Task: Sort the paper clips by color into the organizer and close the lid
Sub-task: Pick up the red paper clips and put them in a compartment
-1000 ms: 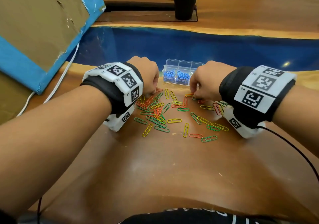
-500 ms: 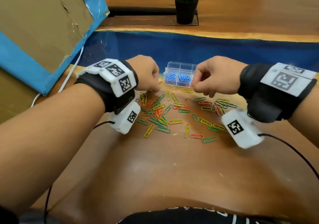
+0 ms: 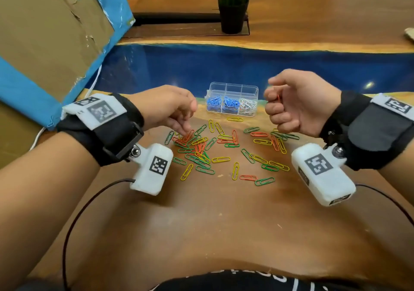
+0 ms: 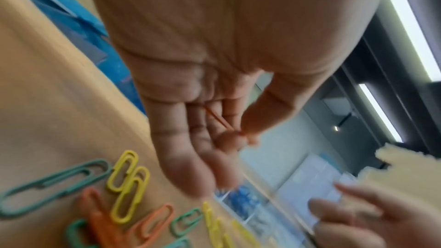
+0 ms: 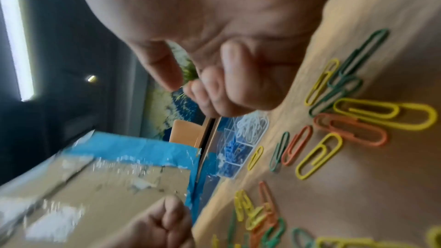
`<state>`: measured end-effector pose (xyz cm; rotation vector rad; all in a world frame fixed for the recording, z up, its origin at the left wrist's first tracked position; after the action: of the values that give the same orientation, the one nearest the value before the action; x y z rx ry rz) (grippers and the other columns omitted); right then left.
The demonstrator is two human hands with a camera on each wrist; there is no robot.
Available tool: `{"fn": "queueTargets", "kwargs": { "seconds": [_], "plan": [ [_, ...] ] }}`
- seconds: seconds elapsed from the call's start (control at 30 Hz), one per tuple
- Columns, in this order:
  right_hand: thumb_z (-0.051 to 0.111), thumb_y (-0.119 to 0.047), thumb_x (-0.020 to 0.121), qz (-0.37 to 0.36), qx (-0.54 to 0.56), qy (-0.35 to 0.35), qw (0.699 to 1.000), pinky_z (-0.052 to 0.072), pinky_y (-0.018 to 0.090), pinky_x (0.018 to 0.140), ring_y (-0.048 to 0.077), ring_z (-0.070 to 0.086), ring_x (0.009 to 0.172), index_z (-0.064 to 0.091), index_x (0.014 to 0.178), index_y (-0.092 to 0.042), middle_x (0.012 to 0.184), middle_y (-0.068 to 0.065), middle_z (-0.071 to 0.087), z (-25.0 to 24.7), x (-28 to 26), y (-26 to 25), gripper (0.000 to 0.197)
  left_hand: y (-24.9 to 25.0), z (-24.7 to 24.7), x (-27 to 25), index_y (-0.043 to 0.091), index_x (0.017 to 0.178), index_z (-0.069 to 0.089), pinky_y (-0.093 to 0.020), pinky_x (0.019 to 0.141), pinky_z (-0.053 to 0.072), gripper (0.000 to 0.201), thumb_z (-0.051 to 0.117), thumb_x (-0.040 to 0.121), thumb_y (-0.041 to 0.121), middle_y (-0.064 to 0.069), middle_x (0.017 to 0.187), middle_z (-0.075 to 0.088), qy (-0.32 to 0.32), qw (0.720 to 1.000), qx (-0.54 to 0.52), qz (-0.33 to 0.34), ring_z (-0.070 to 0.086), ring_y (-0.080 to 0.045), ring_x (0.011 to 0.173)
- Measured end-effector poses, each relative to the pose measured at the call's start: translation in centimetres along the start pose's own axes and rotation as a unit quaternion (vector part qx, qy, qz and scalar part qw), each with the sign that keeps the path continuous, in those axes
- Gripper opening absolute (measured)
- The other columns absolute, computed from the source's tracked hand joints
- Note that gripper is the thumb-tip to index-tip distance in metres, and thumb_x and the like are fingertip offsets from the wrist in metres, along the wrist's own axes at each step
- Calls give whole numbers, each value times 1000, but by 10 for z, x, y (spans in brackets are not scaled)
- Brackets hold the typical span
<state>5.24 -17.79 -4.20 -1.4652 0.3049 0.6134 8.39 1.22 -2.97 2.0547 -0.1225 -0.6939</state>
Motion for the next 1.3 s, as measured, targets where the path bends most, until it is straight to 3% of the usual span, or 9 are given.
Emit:
{"fn": "queueTargets", "kwargs": {
  "seconds": [0.1, 0.27, 0.37, 0.57, 0.7, 0.8, 1.0, 1.13, 1.3],
  "plan": [
    [54, -35, 90, -22, -187, 35, 981, 16, 12, 36, 7, 24, 38, 43, 64, -21, 53, -6, 31, 1, 1, -4, 32, -7, -5, 5, 12, 70, 46, -22, 45, 40, 3, 49, 70, 13, -6, 63, 42, 50, 994, 92, -40, 42, -18, 46],
    [66, -35, 81, -78, -636, 130, 757, 39, 21, 56, 10, 53, 65, 69, 83, -22, 65, -10, 54, 7, -3, -21, 14, 4, -10, 3, 21, 76, 64, -23, 57, 38, 12, 64, 80, 32, 7, 71, 61, 104, 913, 394, -13, 55, -13, 71],
    [66, -36, 80, -58, -690, 125, 710, 48, 27, 69, 21, 62, 81, 69, 78, -20, 66, -6, 58, 13, 3, -16, 16, 0, -6, 5, 17, 80, 69, -25, 64, 41, 25, 70, 76, 42, 0, 80, 66, 102, 880, 464, -29, 60, -20, 81],
    [55, -35, 85, -32, -672, 95, 733, 48, 28, 67, 22, 57, 71, 60, 77, -17, 72, 1, 58, 13, 5, -9, 20, -1, 1, 4, 21, 64, 58, -25, 57, 39, 20, 67, 77, 32, 5, 67, 59, 72, 881, 466, -37, 55, -16, 70],
    [36, -18, 83, 44, -360, 5, 932, 27, 17, 39, 14, 29, 42, 41, 68, -14, 57, 3, 38, 9, 7, 15, 16, 0, 0, 2, 20, 69, 58, -24, 56, 39, 15, 62, 79, 29, 4, 70, 60, 53, 916, 397, -20, 51, -12, 64],
    [27, -8, 75, 27, -145, -35, 988, 25, 14, 36, 14, 29, 39, 39, 65, -15, 52, 4, 37, 17, 9, 12, 17, -1, 11, 1, 19, 62, 48, -21, 48, 34, 21, 54, 82, 13, 8, 51, 52, 11, 981, 194, -6, 41, -12, 47],
    [46, -11, 84, -27, -219, -8, 975, 33, 16, 32, 13, 39, 36, 49, 66, -9, 54, 5, 45, 36, 18, -6, 18, -4, 18, -7, 19, 67, 36, -13, 37, 19, 11, 37, 58, 13, 6, 46, 34, -23, 999, -49, -5, 28, -9, 37],
    [70, -20, 80, -52, -335, -1, 941, 34, 16, 33, 11, 40, 33, 47, 56, -13, 42, -1, 46, 44, 25, -11, 34, -9, 2, -10, 18, 68, 41, -12, 41, 18, 12, 39, 57, 14, 6, 51, 38, 7, 1000, 5, -3, 30, -9, 38],
    [63, -11, 86, -55, -419, 12, 906, 37, 16, 33, 12, 46, 35, 46, 66, -16, 51, 1, 54, 45, 26, -8, 27, -19, -17, -13, 19, 49, 40, -18, 43, 27, 29, 59, 69, 27, 1, 50, 38, 41, 990, 136, 13, 32, -13, 44]
  ]
}}
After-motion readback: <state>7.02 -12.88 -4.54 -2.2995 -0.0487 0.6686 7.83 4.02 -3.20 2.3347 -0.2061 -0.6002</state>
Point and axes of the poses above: each hand's wrist, its own x-axis towards the middle knuckle, its own z-axis out of the palm, y = z × x, the point moved 10 cm from there along x, towards the middle knuckle
